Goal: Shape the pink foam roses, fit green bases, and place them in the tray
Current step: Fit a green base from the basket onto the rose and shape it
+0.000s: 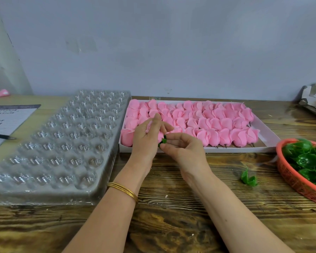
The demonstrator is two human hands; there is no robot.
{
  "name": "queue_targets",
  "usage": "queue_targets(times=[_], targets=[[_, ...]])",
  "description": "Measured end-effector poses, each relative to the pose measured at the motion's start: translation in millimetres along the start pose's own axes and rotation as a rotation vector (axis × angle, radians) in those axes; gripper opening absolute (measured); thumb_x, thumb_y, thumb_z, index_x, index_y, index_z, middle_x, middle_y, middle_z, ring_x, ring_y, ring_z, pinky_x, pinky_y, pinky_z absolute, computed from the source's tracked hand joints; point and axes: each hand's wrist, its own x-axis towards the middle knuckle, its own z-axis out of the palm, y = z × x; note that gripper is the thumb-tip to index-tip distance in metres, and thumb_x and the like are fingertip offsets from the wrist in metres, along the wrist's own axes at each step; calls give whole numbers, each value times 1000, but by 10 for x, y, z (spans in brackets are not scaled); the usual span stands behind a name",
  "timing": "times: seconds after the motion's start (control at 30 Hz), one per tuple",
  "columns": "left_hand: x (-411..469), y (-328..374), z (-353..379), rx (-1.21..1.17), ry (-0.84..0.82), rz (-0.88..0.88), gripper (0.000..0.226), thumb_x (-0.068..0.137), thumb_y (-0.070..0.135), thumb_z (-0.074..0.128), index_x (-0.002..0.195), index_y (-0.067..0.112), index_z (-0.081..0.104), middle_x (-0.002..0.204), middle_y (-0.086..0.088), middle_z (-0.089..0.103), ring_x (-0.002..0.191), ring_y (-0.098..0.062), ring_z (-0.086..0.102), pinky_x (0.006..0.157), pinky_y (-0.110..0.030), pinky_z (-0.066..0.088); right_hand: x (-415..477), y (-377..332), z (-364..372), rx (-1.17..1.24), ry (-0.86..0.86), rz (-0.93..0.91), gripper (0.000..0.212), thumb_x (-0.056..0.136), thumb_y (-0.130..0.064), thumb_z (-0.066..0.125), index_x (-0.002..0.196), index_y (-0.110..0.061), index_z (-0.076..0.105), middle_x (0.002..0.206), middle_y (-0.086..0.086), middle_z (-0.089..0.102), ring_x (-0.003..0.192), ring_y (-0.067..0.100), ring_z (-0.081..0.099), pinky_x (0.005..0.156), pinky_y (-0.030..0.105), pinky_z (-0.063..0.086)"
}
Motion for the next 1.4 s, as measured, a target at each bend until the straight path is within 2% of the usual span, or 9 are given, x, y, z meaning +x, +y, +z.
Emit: queue_targets(times=[0.13, 0.27, 0.4, 0.53, 0.63, 0.8, 1.0, 1.17, 1.4], targets=[[-3, 6, 3, 2, -16, -10, 55, 103, 37, 47, 50, 28, 59, 75, 4, 72, 81, -7, 66, 95, -38, 46, -15, -6, 7, 43, 1, 34, 30, 74, 16, 72, 89, -10, 69, 71, -3, 73, 75, 13, 71, 72, 23, 58], [-11, 10, 5, 6, -17, -10, 56, 103, 34, 46, 49, 28, 58, 75, 4, 71, 81, -6, 66, 89, -33, 45, -26, -41, 4, 122, 0, 95, 30, 74, 18, 69, 92, -6, 70, 79, 6, 73, 89, 27, 70, 88, 39, 57], [-18, 17, 0, 25, -12, -25, 55, 103, 37, 46, 50, 28, 57, 80, 5, 72, 86, -6, 67, 84, -32, 45, -22, -69, 9, 178, -1, 143, 33, 78, 21, 57, 103, 3, 68, 85, 12, 70, 88, 26, 68, 93, 43, 56], [-14, 27, -6, 9, 5, -39, 54, 102, 36, 47, 50, 28, 58, 83, 6, 73, 92, -6, 67, 91, -36, 48, -1, -69, 6, 303, -26, 192, 26, 88, 15, 50, 99, 4, 70, 91, 10, 74, 83, 16, 71, 80, 31, 60], [0, 36, -11, -8, 21, -59, 53, 102, 35, 49, 50, 27, 58, 85, 9, 73, 98, -16, 66, 96, -46, 50, -7, -60, 12, 328, -33, 183, 24, 92, 12, 50, 94, 1, 71, 79, 2, 74, 74, 11, 71, 76, 28, 61], [10, 52, -14, -17, 33, -67, 53, 100, 36, 51, 48, 26, 58, 86, 8, 73, 103, -26, 66, 96, -50, 49, -29, -64, 40, 376, -8, 182, 18, 90, 13, 55, 89, 2, 69, 77, 7, 74, 79, 21, 72, 70, 25, 60], [19, 51, -37, -31, -12, -69, 55, 102, 27, 48, 48, 26, 57, 80, 4, 72, 83, -8, 67, 79, -33, 50, -48, -89, 57, 416, -4, 192, 16, 87, 15, 58, 88, 4, 68, 80, 13, 75, 76, 21, 73, 73, 27, 61], [27, 58, -45, -85, -29, -90, 55, 102, 31, 48, 48, 25, 56, 77, 4, 71, 74, -8, 65, 74, -33, 49, -42, -103, 61, 433, -44, 210, 18, 85, 17, 57, 89, 4, 70, 79, 14, 74, 75, 21, 73, 76, 28, 61], [31, 70, -42, -91, -18, -93, 55, 102, 31, 48, 48, 24, 56, 75, 2, 71, 79, -10, 67, 86, -42, 50, -33, -78, 52, 424, -50, 194, 21, 81, 19, 60, 89, 1, 67, 77, 12, 73, 77, 21, 72, 78, 29, 60]])
